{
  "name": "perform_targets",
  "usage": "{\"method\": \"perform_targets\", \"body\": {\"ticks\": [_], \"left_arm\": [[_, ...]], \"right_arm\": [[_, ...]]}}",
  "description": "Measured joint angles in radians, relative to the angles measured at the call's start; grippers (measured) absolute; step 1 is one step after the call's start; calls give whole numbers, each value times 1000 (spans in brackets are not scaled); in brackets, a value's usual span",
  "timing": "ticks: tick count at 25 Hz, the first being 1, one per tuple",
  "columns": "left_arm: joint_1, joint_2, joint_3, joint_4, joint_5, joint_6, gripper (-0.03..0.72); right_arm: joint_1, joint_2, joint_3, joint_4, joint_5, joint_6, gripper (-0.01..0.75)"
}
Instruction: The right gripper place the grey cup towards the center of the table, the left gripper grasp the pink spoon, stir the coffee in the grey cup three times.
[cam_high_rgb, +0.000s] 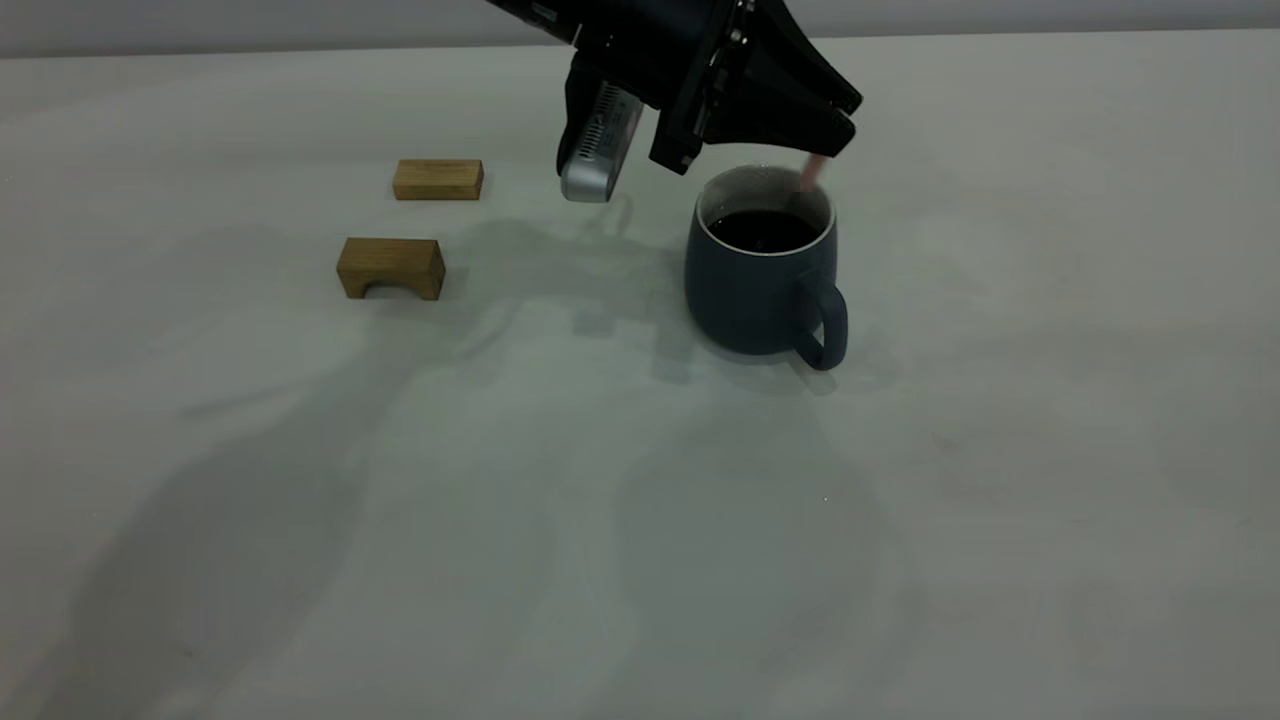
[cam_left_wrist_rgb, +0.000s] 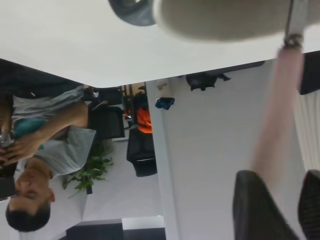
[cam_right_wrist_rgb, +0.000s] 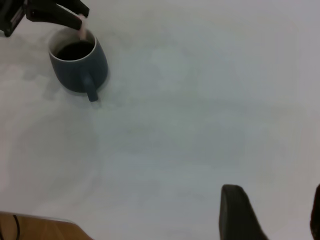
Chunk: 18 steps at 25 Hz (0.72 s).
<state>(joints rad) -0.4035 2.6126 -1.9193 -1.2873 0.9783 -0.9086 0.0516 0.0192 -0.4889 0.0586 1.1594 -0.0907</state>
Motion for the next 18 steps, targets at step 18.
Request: {"method": "perform_targets", "body": {"ticks": [18], "left_arm": [[10,-166,-334,725,190,328,411]], "right_arm": [[0,0,0,0,0,0,389]]}}
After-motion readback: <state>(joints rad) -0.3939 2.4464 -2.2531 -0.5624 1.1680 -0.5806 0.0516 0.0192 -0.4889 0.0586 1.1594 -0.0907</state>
